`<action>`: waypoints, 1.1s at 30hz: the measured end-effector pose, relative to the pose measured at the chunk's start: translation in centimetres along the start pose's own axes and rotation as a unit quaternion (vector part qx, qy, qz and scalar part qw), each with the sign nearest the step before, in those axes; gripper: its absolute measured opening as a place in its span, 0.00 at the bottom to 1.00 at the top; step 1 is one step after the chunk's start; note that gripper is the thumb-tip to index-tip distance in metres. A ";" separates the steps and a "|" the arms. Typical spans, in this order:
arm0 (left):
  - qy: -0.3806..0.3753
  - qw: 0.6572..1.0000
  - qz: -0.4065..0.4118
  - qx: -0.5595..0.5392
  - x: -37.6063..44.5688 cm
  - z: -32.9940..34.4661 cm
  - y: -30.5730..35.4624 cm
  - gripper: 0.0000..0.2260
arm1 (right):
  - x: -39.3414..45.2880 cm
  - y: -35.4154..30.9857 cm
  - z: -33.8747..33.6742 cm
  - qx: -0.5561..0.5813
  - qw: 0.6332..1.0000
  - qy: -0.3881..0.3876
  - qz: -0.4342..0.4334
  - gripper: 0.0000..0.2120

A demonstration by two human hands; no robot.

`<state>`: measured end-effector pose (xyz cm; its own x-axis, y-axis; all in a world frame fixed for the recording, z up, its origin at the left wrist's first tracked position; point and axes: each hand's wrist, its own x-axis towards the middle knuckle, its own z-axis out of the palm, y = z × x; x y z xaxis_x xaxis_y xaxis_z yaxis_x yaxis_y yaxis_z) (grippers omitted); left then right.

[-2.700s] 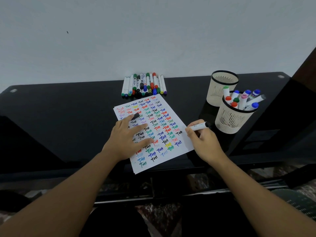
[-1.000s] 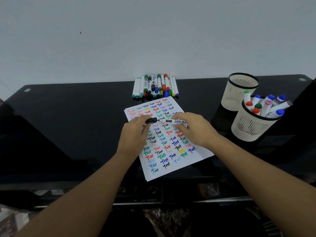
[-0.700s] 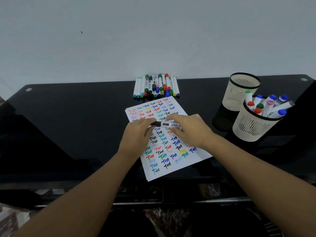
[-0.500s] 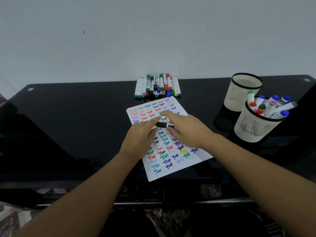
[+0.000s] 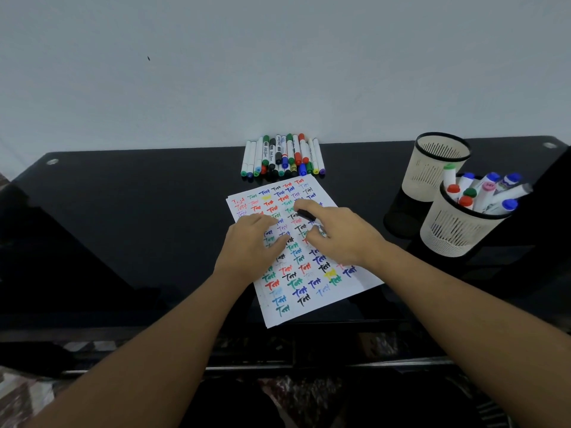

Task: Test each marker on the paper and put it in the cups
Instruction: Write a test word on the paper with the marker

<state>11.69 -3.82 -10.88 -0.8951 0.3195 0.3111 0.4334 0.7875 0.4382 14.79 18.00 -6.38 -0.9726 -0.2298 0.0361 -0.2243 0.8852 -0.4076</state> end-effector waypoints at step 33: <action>-0.178 0.976 -0.057 0.116 0.9 0.1 0.0 0.40 | 1.0 0.7 -2.2 0.206 0.959 0.143 0.133 0.10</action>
<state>10.84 -3.48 -10.64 -0.9338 0.3530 -0.0587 0.3303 0.9135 0.2375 13.56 19.24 -4.65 -0.9823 0.1546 0.1054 0.0203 0.6479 -0.7615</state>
